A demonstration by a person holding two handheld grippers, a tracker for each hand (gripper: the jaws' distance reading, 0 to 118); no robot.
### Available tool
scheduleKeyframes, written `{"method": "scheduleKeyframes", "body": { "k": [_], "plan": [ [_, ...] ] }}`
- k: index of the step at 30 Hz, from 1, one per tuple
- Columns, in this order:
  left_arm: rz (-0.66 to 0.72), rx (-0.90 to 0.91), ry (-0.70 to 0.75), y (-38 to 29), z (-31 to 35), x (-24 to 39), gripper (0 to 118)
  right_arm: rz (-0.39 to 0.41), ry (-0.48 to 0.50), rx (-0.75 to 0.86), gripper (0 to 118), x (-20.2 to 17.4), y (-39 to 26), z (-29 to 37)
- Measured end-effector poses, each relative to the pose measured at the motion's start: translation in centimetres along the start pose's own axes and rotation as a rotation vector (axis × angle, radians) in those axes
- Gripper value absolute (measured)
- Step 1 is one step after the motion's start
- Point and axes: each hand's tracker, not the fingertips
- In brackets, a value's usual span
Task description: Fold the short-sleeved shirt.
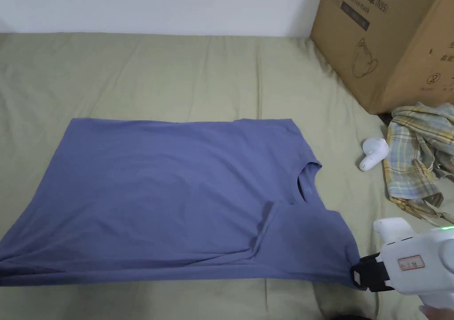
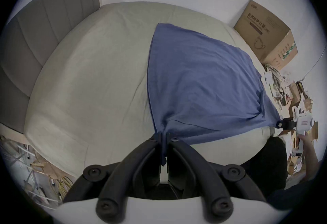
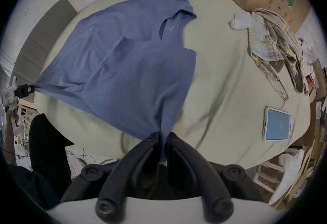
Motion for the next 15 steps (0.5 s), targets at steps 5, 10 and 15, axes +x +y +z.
{"method": "scheduleKeyframes", "body": {
  "k": [5, 10, 15],
  "plan": [
    [0.023, 0.041, -0.030, 3.2, 0.0, -0.1, 6, -0.058, 0.025, 0.063, 8, 0.0, 1.4, 1.3],
    [-0.010, 0.031, 0.000, 10.5, -3.3, 0.8, 6, -0.106, 0.017, 0.092, 8, 0.0, 5.3, 1.5],
    [0.016, -0.020, -0.006, 17.1, -9.1, 0.9, 6, -0.250, 0.045, 0.084, 8, 2.4, 11.1, -1.8]
  ]
}}
